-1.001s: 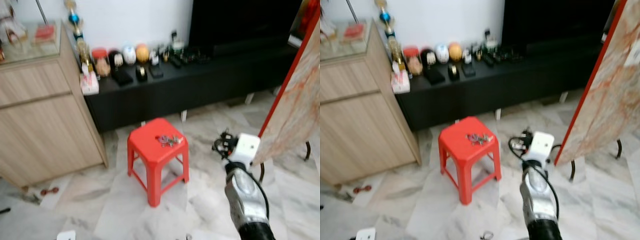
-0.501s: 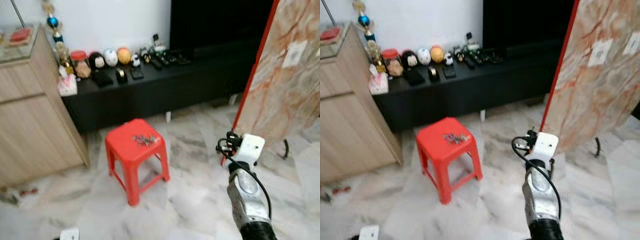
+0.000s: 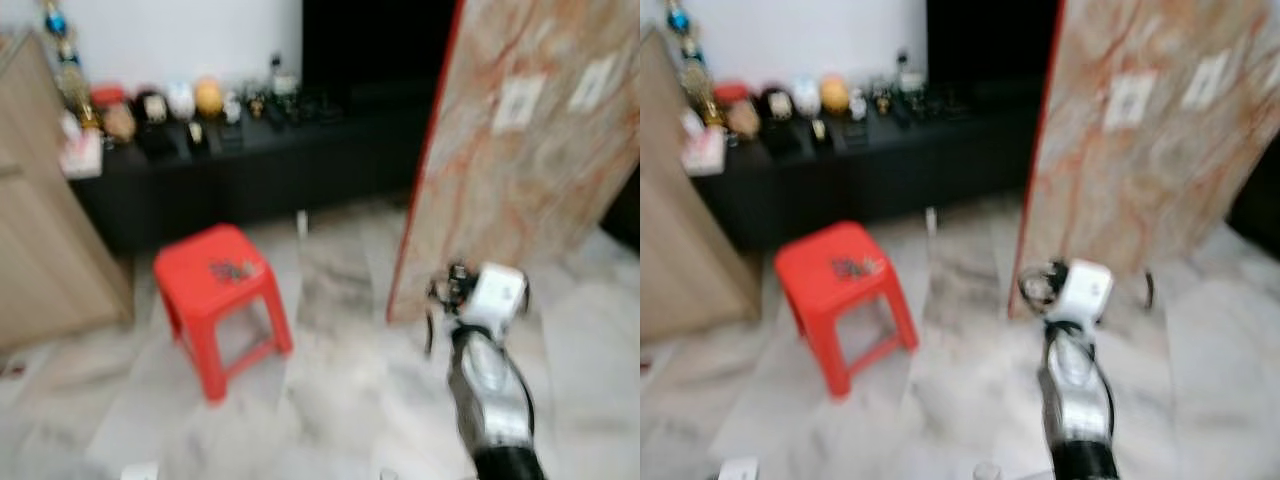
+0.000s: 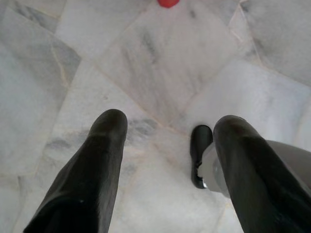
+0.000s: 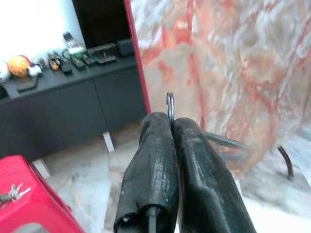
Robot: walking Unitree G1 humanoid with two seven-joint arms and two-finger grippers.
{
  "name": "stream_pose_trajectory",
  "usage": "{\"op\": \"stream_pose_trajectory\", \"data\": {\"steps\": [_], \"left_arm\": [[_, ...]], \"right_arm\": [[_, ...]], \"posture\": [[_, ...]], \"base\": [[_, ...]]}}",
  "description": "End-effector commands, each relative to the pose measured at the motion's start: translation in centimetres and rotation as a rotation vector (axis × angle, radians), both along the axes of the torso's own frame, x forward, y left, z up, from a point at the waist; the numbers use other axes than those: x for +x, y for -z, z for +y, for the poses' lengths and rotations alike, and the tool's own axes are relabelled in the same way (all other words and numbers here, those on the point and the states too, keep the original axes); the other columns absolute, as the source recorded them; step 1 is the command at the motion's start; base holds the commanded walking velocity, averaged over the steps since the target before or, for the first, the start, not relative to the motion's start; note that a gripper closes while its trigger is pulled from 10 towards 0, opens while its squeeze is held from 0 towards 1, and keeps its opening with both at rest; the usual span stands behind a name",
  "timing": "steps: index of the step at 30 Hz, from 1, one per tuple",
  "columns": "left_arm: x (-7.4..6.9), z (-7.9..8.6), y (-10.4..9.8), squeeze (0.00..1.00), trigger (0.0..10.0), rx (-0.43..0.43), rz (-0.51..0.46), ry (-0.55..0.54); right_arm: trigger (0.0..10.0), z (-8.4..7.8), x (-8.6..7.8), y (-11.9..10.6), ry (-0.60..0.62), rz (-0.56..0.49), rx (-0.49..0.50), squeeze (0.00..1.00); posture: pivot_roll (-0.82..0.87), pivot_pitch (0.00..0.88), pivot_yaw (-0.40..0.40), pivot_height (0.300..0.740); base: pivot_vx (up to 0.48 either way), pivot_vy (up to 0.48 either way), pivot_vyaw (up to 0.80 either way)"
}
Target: Hang keys on a hook
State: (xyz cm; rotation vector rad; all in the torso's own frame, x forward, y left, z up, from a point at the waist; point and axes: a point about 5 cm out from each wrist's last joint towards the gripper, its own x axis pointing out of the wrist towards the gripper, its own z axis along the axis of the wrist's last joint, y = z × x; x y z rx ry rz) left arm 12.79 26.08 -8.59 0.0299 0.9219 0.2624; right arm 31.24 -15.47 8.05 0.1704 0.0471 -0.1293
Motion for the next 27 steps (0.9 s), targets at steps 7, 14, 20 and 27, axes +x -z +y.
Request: {"op": "stream_pose_trajectory", "data": {"steps": [7, 14, 20, 27], "left_arm": [[-0.13, -0.31, 0.21, 0.0, 10.0, -0.014, 0.019, -0.008], [-0.22, -0.49, 0.3, 0.0, 10.0, -0.017, 0.024, -0.006], [-0.22, -0.58, 0.33, 0.0, 10.0, -0.018, 0.024, -0.006], [-0.23, -0.63, 0.34, 0.0, 10.0, -0.033, 0.02, -0.01]], "right_arm": [[10.0, -0.7, -0.02, -0.22, 0.029, -0.01, -0.001, 0.0], [10.0, -0.62, -0.04, -0.2, 0.031, -0.01, 0.003, 0.0], [10.0, -0.7, -0.06, -0.17, 0.033, -0.009, 0.002, 0.0], [10.0, -0.85, -0.12, -0.17, 0.04, -0.008, 0.001, 0.0]], "posture": [[-0.04, 0.0, -0.003, 0.74], [-0.04, 0.0, -0.003, 0.74], [-0.04, 0.0, -0.005, 0.74], [-0.05, 0.0, -0.007, 0.74]], "base": [[0.0, -0.389, 0.0], [0.0, -0.389, 0.0], [0.0, -0.281, 0.0], [0.0, 0.0, 0.0]]}}
